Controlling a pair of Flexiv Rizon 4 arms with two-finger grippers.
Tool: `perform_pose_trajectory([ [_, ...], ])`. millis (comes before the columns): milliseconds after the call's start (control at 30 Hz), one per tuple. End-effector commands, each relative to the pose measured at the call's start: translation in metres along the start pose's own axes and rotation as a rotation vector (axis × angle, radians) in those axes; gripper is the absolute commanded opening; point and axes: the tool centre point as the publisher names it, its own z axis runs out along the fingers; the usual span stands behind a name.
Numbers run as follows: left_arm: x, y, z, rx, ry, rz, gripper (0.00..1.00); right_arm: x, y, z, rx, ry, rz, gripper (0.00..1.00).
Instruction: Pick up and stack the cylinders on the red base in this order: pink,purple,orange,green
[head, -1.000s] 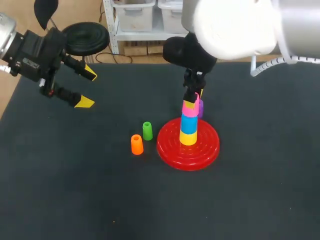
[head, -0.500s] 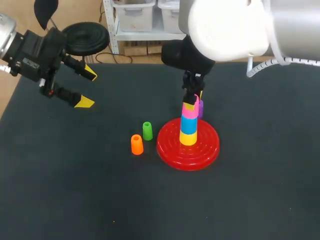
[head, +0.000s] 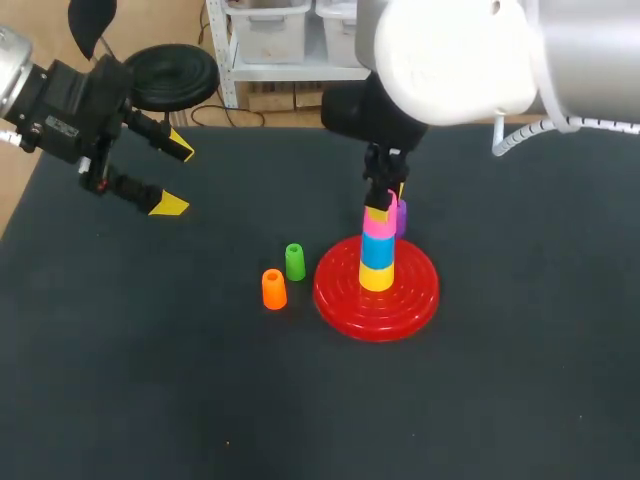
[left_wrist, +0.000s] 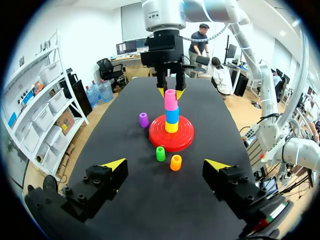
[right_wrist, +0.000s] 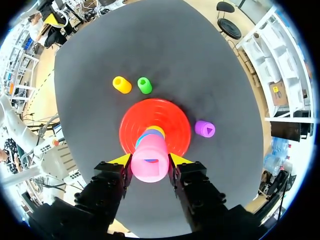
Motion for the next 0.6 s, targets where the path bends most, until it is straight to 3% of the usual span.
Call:
perform_pose_trajectory([
  [33, 0.0004, -0.0009, 0.0002, -0.003, 0.000, 0.001, 1.00, 0.0019, 0.0025, 0.0040, 0.003, -0.002, -0.002, 0.00],
  [600, 0.0004, -0.0009, 0.0002, -0.003, 0.000, 0.001, 1.00, 0.0042, 0.0012, -0.0025, 0.030, -0.009, -0.001, 0.00],
])
